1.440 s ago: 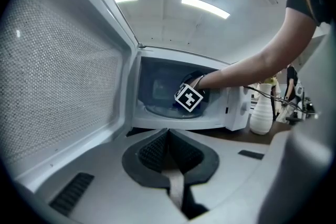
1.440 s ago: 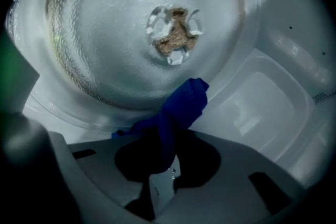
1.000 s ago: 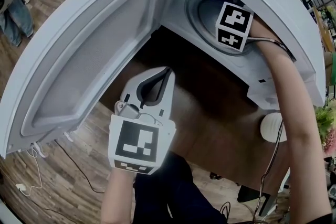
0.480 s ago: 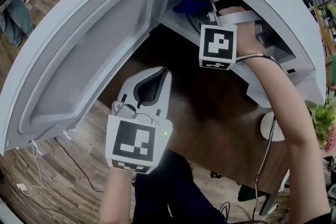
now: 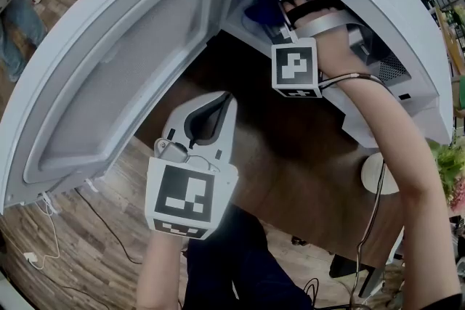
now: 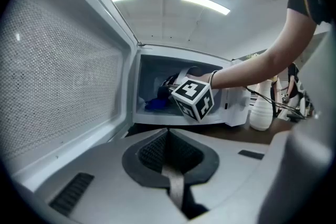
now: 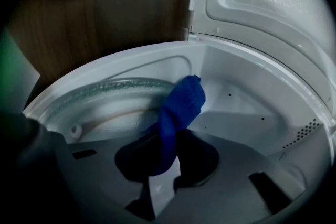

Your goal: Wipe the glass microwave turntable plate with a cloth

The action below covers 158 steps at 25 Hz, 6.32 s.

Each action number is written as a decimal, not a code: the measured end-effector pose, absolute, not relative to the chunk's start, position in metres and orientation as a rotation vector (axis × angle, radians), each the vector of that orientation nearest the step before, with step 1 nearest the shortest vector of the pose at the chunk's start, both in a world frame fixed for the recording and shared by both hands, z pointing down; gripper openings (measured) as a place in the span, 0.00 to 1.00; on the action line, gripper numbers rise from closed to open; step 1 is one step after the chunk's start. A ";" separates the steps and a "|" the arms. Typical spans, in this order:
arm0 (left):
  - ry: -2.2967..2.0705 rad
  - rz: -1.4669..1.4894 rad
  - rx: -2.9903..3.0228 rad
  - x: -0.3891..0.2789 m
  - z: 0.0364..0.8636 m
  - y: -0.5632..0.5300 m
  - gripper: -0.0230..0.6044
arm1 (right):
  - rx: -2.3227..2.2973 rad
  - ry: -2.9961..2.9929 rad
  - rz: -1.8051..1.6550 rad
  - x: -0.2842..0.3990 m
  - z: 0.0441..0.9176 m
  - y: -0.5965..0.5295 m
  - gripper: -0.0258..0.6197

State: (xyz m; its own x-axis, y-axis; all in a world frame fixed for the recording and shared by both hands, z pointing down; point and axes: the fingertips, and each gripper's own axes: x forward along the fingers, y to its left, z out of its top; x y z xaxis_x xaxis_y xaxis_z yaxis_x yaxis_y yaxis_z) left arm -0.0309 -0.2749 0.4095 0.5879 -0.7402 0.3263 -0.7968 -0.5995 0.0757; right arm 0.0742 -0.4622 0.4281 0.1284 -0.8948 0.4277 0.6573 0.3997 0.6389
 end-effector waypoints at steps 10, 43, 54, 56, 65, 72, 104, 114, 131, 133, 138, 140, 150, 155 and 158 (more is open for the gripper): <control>-1.271 0.390 2.612 -0.026 0.409 -0.273 0.05 | 0.267 -0.706 -0.991 0.133 0.434 -0.459 0.12; -1.231 0.411 2.632 -0.013 0.413 -0.262 0.05 | 0.260 -0.551 -0.652 0.214 0.434 -0.424 0.12; -1.250 0.433 2.617 -0.021 0.417 -0.259 0.05 | 0.641 -0.999 -1.010 0.087 0.390 -0.435 0.12; -1.264 0.438 2.606 -0.026 0.419 -0.259 0.05 | 0.673 -1.046 -1.091 0.067 0.383 -0.431 0.12; -1.294 0.448 2.578 -0.041 0.424 -0.257 0.05 | 0.479 -0.936 -1.270 0.047 0.410 -0.405 0.12; -1.288 0.450 2.583 -0.039 0.425 -0.256 0.05 | 0.386 -0.857 -1.287 0.060 0.422 -0.397 0.12; -1.264 0.452 2.605 -0.028 0.422 -0.257 0.05 | 0.110 -0.449 -1.034 0.173 0.433 -0.383 0.12; -1.273 0.455 2.604 -0.027 0.421 -0.256 0.05 | -0.084 -0.275 -0.828 0.217 0.436 -0.364 0.12; -1.282 0.451 2.621 -0.027 0.409 -0.244 0.05 | 0.256 -0.640 -0.944 0.153 0.422 -0.379 0.12; -1.284 0.452 2.625 -0.028 0.407 -0.243 0.05 | 0.324 -0.714 -0.985 0.137 0.418 -0.381 0.12; -1.293 0.449 2.620 -0.032 0.403 -0.238 0.05 | 0.516 -0.965 -0.999 0.102 0.408 -0.373 0.12; -1.295 0.448 2.619 -0.033 0.399 -0.235 0.05 | 0.610 -1.110 -0.948 0.090 0.402 -0.365 0.12; -1.311 0.402 2.614 -0.042 0.345 -0.223 0.05 | 1.059 -1.725 -0.536 0.058 0.354 -0.320 0.12; -1.299 0.393 2.627 -0.038 0.315 -0.214 0.05 | 1.253 -1.968 -0.233 0.059 0.325 -0.281 0.12; -1.291 0.383 2.640 -0.033 0.299 -0.212 0.05 | 1.355 -2.075 -0.106 0.064 0.304 -0.260 0.12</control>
